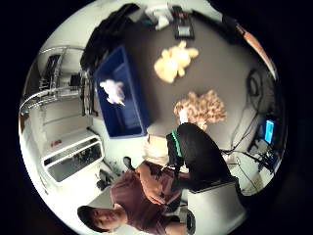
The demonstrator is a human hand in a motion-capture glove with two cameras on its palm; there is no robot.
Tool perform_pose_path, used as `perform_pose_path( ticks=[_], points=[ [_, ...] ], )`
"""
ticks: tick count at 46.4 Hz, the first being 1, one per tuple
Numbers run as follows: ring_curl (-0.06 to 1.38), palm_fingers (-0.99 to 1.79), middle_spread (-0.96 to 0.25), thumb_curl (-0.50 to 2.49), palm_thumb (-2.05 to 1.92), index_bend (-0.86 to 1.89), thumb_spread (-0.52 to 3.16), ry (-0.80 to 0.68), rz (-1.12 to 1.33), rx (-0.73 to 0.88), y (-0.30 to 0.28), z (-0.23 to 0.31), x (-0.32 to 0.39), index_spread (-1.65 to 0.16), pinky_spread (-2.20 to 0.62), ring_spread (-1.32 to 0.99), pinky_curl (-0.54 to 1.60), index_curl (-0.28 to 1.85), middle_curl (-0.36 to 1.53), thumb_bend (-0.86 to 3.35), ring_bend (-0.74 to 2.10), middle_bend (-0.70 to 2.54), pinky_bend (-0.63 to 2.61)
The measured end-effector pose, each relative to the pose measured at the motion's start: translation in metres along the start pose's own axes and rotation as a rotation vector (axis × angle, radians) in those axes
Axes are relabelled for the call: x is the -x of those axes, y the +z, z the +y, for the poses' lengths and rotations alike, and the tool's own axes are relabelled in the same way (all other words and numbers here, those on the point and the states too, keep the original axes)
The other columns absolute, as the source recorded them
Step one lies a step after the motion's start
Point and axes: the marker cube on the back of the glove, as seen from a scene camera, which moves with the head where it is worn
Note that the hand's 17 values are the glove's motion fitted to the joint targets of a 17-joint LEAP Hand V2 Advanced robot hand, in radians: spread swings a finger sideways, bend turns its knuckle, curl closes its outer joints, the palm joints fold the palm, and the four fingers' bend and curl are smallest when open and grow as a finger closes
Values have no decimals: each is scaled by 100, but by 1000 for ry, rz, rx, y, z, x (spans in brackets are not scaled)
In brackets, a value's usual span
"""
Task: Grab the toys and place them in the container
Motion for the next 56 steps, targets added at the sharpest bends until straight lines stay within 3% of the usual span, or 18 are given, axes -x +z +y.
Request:
perform_pose_path(
  ticks=[9,15,23,25,31,38,45,56],
  points=[
    [38,-22,-4,38,12,9,132,-34,-77,163,124,-26,8,-20,2,-6,34,25,39,-1,33,15,77],
    [37,-17,-3,37,11,11,126,-30,-113,55,171,-46,18,-21,3,-4,36,24,36,-2,28,12,86],
    [33,30,-13,38,20,29,123,-28,-113,-101,176,-58,20,-25,2,-9,31,29,40,1,28,32,76],
    [36,52,-16,41,30,35,126,-22,-130,-137,176,-63,21,-26,-1,-15,29,32,45,6,35,46,67],
    [44,80,-25,49,48,35,118,18,-166,-237,174,-74,21,-27,-11,-27,27,35,53,12,64,63,59],
    [57,132,-29,57,54,60,101,43,-156,-224,143,-83,25,-32,-22,-37,33,47,68,11,90,92,70],
    [67,122,-30,65,57,86,86,29,-115,-249,61,-70,27,-34,-27,-42,41,64,80,10,106,113,83],
    [75,106,-28,75,58,102,70,11,5,-378,-68,-29,36,-33,-31,-45,49,82,89,7,118,126,96]
  ],
)
